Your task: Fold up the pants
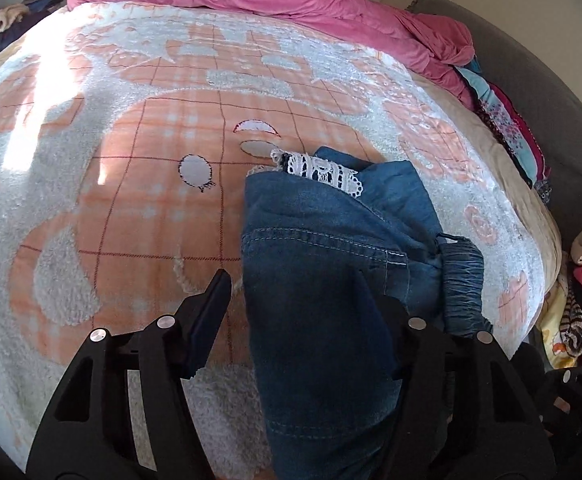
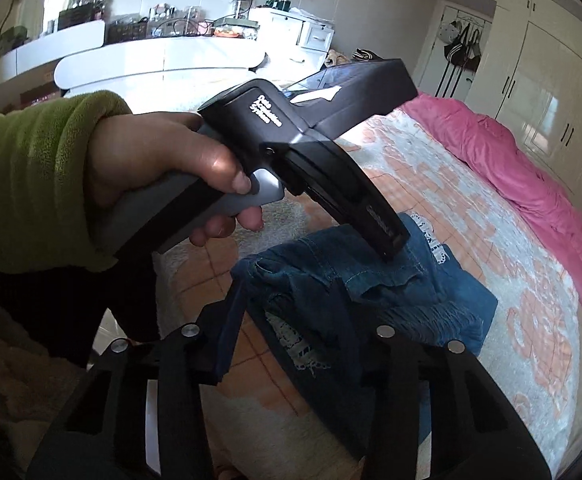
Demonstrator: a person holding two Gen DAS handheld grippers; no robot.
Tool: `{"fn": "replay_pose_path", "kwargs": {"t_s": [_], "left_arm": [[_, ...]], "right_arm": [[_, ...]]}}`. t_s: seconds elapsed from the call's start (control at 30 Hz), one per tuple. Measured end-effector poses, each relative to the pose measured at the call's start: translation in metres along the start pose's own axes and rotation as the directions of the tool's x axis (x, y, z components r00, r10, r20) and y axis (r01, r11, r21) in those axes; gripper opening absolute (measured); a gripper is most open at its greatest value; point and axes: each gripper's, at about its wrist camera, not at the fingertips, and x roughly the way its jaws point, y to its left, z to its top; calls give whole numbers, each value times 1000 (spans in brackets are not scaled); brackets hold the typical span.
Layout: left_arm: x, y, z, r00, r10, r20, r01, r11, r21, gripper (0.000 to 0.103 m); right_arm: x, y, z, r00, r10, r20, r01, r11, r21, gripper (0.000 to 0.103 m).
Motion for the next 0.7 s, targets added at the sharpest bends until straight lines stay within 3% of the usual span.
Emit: {"fn": "replay_pose_path", "kwargs": {"t_s": [0.03,0.07,0.1,0.27,0.4,0.7], "left_arm": [[3,-1,0,1000,5,-5,-5,1000,2,55],[5,-1,0,1000,8,-5,-8,1000,4,55],[6,-2,0,1000,13,-5,-13,1000,8,55],[11,-2,1,1000,21,-6,-20,1000,14,57],[12,-3,0,1000,18,10,-18,1000,8,59],[5,-8,-2,998,45,34,-46,999,24,59]], "right_arm": [[8,1,1,1000,-19,-20,18,1000,-19,30],[15,2,1,999,-32,-42,30,999,-34,11],[24,1,0,997,-23,-71,20,999,-41,4],[9,1,-18,991,104,-81,-108,993,-49,3],[15,-6,-35,989,106,-99,-106,994,9,3],[18,-13,-43,991,128,-46,-121,984,127,6]]}}
